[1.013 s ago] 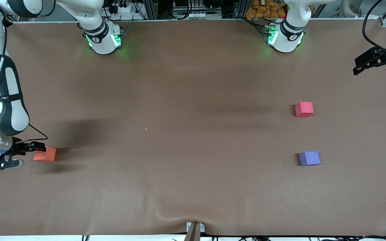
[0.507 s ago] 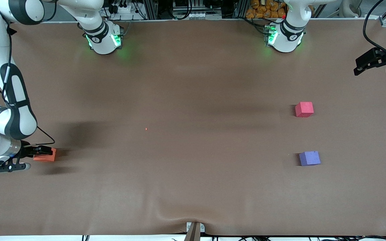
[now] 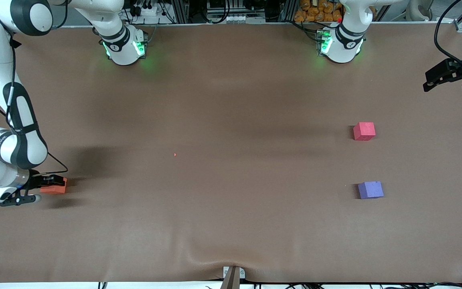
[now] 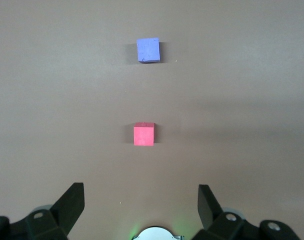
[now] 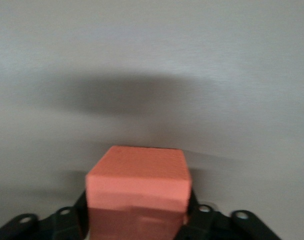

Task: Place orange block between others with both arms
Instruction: 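Carry the orange cube with the right gripper toward the table middle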

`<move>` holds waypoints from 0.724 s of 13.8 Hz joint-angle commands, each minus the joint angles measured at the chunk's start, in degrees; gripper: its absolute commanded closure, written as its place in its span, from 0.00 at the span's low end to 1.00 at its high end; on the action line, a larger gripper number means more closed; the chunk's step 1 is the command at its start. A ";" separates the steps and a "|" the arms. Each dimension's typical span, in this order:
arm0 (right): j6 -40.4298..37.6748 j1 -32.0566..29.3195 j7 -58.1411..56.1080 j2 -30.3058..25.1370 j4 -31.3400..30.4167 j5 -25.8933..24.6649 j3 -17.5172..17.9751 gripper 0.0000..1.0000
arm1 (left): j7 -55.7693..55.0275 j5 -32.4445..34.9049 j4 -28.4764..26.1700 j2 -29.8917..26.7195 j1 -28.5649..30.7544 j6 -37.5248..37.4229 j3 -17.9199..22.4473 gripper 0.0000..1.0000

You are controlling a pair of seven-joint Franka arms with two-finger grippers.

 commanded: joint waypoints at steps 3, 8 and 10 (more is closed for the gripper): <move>-6.22 0.21 -1.17 -4.13 -0.18 1.11 12.86 0.90 | 1.21 -0.70 0.40 0.46 -0.13 1.02 0.12 0.00; -4.21 9.75 28.20 -4.05 0.34 0.15 23.53 0.88 | 1.12 -0.70 0.31 0.46 -0.05 1.20 0.12 0.00; -0.18 17.14 39.39 -3.61 0.44 -0.04 23.27 0.88 | 1.03 -0.70 0.22 0.37 -0.14 1.11 0.12 0.00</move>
